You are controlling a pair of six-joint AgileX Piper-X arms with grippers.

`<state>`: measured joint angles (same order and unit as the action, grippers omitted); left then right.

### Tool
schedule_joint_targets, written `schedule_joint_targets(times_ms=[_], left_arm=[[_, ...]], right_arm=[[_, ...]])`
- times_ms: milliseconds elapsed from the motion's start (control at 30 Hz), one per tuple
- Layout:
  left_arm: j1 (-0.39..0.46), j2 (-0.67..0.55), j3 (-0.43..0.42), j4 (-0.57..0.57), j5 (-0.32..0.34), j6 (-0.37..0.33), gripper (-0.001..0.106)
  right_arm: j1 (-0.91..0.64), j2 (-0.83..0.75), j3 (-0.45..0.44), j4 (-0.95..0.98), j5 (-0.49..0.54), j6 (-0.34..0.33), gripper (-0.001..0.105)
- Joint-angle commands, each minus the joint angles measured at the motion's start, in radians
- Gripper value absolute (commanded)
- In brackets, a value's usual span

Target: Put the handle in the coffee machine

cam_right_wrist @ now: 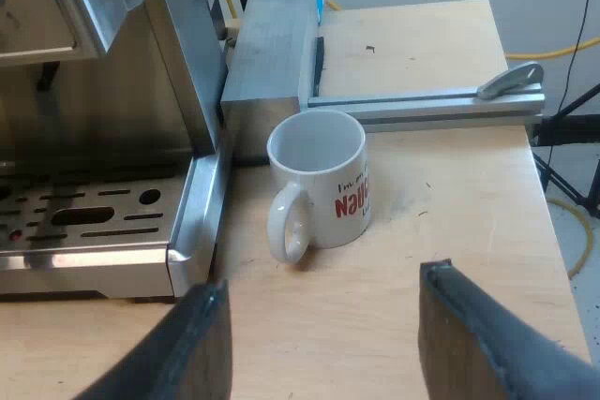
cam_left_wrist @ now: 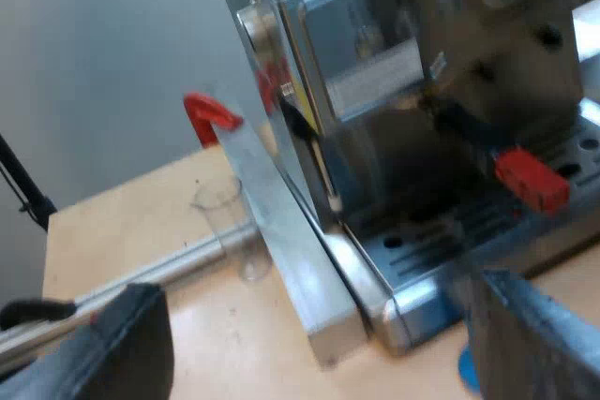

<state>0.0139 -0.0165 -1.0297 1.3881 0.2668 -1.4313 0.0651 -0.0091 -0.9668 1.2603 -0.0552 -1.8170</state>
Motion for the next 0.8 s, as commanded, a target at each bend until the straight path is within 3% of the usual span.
schedule_joint_targets(times_ms=[33,100,167,333,500,533,633,800], left_arm=[[0.002,-0.14,0.061,-0.153,-0.011,-0.111,0.068],[0.002,-0.14,0.061,-0.153,-0.011,-0.111,0.068],[0.002,-0.139,0.136,-0.225,-0.011,-0.121,0.068],[0.002,-0.137,0.234,-0.254,-0.035,-0.166,0.068],[0.002,-0.137,0.296,-0.271,-0.077,-0.166,0.068],[0.002,-0.137,0.316,-0.274,-0.084,-0.166,0.068],[0.002,-0.137,0.394,-0.275,-0.086,-0.166,0.068],[0.002,-0.137,0.43,-0.275,-0.086,-0.166,0.068]], right_arm=[[-0.004,-0.047,-0.01,-0.024,-0.002,-0.013,0.048],[-0.004,-0.047,-0.01,-0.06,-0.002,-0.013,0.048],[-0.004,-0.045,-0.008,-0.111,-0.002,-0.013,0.048],[-0.004,-0.045,0.027,-0.179,-0.002,-0.013,0.048],[-0.004,-0.045,0.096,-0.195,0.014,-0.013,0.048],[-0.004,-0.045,0.143,-0.195,0.014,-0.013,0.048],[-0.004,-0.044,0.202,-0.209,0.012,-0.013,0.048],[-0.004,-0.044,0.255,-0.209,0.012,-0.013,0.048]])
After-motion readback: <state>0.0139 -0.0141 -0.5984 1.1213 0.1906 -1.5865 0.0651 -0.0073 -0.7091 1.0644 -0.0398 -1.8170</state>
